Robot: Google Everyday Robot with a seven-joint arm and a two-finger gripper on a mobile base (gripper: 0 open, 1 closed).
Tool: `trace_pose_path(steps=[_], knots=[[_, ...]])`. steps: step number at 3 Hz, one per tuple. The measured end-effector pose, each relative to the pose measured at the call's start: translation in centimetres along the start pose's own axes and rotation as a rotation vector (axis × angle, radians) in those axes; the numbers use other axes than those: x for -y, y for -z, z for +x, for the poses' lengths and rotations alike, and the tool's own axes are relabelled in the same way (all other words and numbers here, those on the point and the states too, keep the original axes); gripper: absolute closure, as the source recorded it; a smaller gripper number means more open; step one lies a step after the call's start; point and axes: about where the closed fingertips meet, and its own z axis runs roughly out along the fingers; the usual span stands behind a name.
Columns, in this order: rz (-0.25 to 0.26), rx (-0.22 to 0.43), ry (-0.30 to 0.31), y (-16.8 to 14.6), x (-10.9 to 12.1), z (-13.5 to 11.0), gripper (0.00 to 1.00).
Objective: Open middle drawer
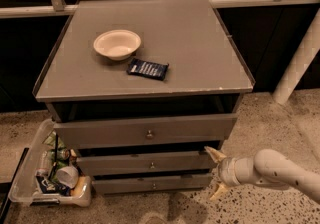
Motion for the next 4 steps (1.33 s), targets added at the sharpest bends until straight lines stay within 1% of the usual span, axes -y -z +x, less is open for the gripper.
trace_pose_path(steps=[1, 2, 3, 4], knots=[[0.002, 0.002, 0.001, 0.0, 0.0, -0.2, 0.00], [0.030, -0.006, 0.020, -0.8, 0.8, -0.7, 0.00], [0.038, -0.029, 0.021, -3.1, 1.9, 0.1, 0.00], [0.030, -0.049, 0.004, -5.2, 2.6, 1.4, 0.00]])
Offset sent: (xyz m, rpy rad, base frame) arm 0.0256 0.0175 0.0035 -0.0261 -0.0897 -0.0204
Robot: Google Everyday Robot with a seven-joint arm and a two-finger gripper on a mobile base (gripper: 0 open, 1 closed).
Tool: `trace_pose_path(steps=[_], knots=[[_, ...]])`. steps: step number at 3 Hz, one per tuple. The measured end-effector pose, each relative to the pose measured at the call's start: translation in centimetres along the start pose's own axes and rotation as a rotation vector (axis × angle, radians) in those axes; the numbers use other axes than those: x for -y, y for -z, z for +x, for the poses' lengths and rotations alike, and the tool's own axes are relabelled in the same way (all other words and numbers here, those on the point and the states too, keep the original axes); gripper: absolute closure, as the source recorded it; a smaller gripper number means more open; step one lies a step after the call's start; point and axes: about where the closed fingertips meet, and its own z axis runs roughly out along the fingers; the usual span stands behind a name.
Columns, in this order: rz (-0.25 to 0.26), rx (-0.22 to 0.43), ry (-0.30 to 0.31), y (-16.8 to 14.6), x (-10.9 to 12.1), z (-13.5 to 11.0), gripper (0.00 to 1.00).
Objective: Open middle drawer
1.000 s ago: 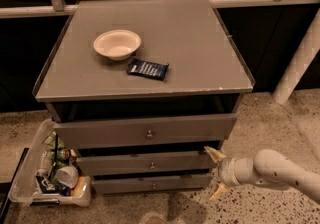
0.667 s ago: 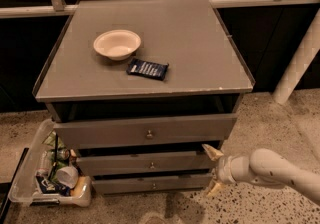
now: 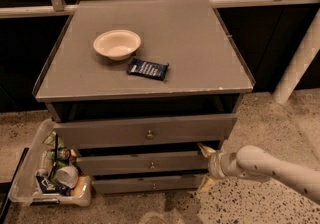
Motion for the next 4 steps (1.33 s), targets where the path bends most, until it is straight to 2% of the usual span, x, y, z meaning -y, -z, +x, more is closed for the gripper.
trace_pose_path(steps=[2, 3, 4], knots=[[0.004, 0.006, 0.022, -2.2, 2.8, -0.1, 0.00], [0.005, 0.006, 0.023, -2.3, 2.9, -0.1, 0.17], [0.005, 0.006, 0.023, -2.3, 2.9, -0.1, 0.40]])
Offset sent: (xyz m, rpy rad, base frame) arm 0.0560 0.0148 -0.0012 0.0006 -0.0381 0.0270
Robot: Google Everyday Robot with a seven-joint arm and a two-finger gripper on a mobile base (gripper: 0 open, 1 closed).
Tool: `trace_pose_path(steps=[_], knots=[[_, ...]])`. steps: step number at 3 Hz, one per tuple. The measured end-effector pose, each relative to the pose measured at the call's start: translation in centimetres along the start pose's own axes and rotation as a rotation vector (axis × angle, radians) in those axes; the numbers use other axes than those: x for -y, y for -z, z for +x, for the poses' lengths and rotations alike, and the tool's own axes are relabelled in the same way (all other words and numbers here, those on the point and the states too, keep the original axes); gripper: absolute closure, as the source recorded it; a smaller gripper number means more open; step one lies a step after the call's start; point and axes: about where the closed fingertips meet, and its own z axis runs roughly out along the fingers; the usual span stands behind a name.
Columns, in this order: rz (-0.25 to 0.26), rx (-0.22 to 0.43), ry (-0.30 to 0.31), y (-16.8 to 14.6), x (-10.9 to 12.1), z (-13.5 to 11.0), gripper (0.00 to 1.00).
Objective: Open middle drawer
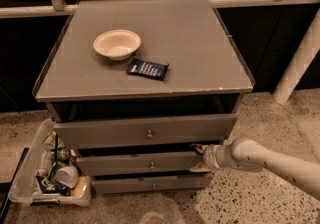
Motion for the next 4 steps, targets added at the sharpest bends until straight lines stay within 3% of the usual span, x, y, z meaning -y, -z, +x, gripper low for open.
trace_pose_path(steps=[2, 3, 4], knots=[[-0.024, 0.016, 0.027, 0.0, 0.3, -0.7, 0.87], [-0.041, 0.032, 0.039, 0.2, -0.2, -1.0, 1.00], [-0.045, 0.044, 0.044, 0.7, -0.4, -1.4, 0.82]])
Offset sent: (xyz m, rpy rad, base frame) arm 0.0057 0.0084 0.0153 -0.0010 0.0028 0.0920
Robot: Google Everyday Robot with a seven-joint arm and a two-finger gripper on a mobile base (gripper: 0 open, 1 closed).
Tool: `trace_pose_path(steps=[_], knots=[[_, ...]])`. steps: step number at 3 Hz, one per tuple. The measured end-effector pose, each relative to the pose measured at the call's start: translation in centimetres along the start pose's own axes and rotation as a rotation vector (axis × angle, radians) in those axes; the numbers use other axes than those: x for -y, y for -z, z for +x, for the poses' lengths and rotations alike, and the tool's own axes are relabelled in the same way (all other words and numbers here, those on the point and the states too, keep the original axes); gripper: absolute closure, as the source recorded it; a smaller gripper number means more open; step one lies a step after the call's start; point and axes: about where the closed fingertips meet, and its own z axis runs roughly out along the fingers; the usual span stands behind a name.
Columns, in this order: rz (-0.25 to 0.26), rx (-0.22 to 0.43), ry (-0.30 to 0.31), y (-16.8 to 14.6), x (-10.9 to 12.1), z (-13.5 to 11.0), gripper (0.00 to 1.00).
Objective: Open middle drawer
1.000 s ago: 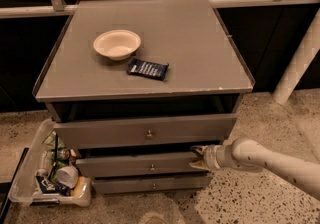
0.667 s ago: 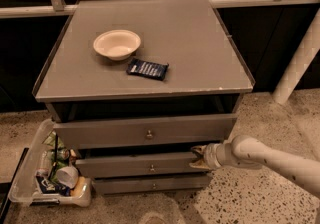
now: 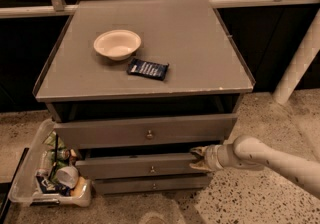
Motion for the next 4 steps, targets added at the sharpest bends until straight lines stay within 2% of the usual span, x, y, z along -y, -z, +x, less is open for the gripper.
trace_pose_path(steps=[2, 3, 4], knots=[[0.000, 0.000, 0.000, 0.0, 0.0, 0.0, 0.35], [-0.021, 0.026, -0.019, -0.5, -1.3, 0.9, 0.12], [-0.021, 0.026, -0.019, -0.3, -1.2, 0.8, 0.13]])
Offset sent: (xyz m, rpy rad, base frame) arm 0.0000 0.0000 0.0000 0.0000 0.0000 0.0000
